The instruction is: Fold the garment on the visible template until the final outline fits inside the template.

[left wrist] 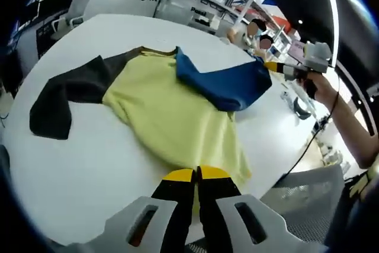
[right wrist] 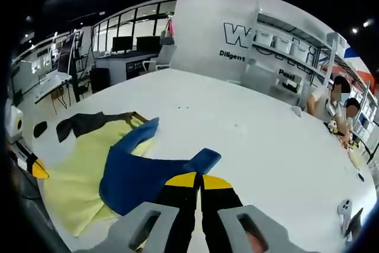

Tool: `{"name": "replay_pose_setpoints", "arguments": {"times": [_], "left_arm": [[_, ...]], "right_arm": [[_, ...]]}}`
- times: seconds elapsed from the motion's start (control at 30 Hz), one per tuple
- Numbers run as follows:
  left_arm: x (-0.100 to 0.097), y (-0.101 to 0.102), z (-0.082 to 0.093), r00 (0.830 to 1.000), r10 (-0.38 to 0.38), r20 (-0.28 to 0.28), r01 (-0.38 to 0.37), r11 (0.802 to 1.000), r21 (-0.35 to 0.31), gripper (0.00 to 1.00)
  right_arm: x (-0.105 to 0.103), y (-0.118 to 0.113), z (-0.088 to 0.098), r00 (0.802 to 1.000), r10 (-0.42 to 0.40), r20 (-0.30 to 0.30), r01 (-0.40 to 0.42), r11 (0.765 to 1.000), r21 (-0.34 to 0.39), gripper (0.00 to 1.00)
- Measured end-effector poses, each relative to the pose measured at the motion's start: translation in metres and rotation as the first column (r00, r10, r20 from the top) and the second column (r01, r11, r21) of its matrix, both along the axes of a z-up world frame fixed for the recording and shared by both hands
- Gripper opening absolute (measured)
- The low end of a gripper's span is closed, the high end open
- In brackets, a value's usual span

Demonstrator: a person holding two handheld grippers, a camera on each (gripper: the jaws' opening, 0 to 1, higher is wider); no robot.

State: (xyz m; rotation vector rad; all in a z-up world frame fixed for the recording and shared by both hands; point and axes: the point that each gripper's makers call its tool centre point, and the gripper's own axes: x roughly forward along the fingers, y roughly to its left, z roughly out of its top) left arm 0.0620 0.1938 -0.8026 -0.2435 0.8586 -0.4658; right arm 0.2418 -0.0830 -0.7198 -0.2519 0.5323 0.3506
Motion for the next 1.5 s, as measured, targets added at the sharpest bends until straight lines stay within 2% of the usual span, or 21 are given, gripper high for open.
{"name": "replay_pose_setpoints", "arguments": {"times": [0.1, 0.27, 0.5, 0.8, 1.5], "left_arm": [[-0.001, 0.009, 0.001, 1.000, 0.012, 0.008, -0.012, 1.000, 0.014, 0.00], [0.004, 0.036, 0.001, 0.995, 0.099, 0.018, -0.099, 0.994, 0.039, 0.00], [0.004, 0.063, 0.002, 0.988, 0.151, 0.022, -0.152, 0.984, 0.091, 0.00], [0.005, 0.086, 0.002, 0.983, 0.182, 0.029, -0.184, 0.974, 0.130, 0.00], [0.003, 0.112, -0.004, 0.972, 0.233, 0.008, -0.230, 0.955, 0.185, 0.00]], "right_arm": [[0.001, -0.006, -0.003, 1.000, -0.015, -0.004, 0.015, 1.000, -0.001, 0.00], [0.002, -0.012, -0.007, 1.000, -0.029, -0.008, 0.028, 0.999, -0.016, 0.00], [0.004, -0.018, -0.009, 0.999, -0.038, -0.011, 0.037, 0.999, -0.030, 0.00], [0.007, -0.035, -0.016, 0.998, -0.064, -0.016, 0.063, 0.996, -0.060, 0.00], [0.014, -0.084, -0.040, 0.989, -0.146, -0.035, 0.140, 0.981, -0.135, 0.00]]}}
